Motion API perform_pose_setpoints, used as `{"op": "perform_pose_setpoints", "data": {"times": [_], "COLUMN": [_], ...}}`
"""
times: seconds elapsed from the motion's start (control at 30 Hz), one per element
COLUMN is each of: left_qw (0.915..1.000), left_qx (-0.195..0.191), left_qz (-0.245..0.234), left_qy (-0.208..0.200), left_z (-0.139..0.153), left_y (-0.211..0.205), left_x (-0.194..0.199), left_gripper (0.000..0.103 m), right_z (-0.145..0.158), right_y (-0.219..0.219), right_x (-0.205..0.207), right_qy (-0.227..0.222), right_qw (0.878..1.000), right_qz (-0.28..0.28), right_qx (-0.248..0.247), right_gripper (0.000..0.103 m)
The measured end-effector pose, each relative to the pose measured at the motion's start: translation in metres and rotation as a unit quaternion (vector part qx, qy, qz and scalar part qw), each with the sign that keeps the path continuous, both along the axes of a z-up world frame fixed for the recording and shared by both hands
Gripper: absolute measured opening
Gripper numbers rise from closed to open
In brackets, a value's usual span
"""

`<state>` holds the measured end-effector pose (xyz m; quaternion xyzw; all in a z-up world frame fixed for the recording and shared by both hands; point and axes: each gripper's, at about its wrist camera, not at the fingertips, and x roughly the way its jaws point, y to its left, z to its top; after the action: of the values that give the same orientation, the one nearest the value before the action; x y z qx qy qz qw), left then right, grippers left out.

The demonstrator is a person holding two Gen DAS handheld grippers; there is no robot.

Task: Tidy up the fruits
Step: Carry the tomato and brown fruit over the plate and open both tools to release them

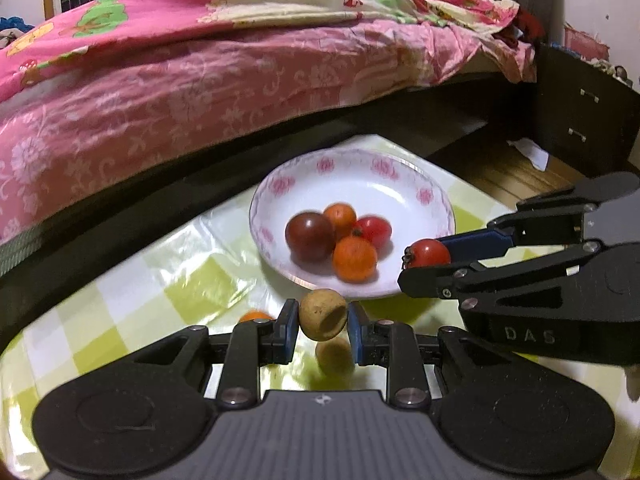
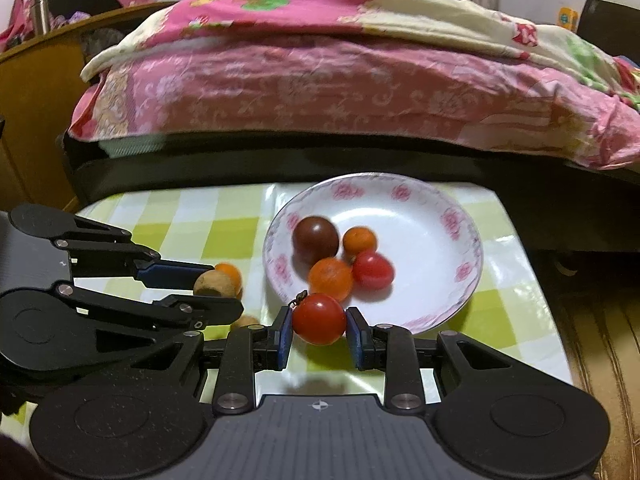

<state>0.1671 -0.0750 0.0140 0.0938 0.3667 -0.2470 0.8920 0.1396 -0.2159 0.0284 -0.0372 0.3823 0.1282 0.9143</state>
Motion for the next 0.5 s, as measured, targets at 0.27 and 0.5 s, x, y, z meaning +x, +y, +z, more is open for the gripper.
{"op": "perform_pose_setpoints", "data": {"times": [0.27, 0.5], "left_qw": [0.9999, 0.9999], "left_qx": [0.001, 0.013], "left_qz": [0.007, -0.001], "left_qy": [-0.009, -0.003], "left_z": [-0.001, -0.014], "left_y": [-0.016, -0.025], "left_x": [0.02, 0.032], "left_gripper": [0.034, 0.034], "right_z": [0.004, -0.007], "right_y": [-0.013, -0.022], "right_x": [0.016, 0.027], "right_qy": [-0.015, -0.006], "right_qw": [1.0, 0.999], "right_qz": [-0.027, -0.041], "right_qx": [0.001, -0.006], "right_gripper": [0.024, 0.024]}}
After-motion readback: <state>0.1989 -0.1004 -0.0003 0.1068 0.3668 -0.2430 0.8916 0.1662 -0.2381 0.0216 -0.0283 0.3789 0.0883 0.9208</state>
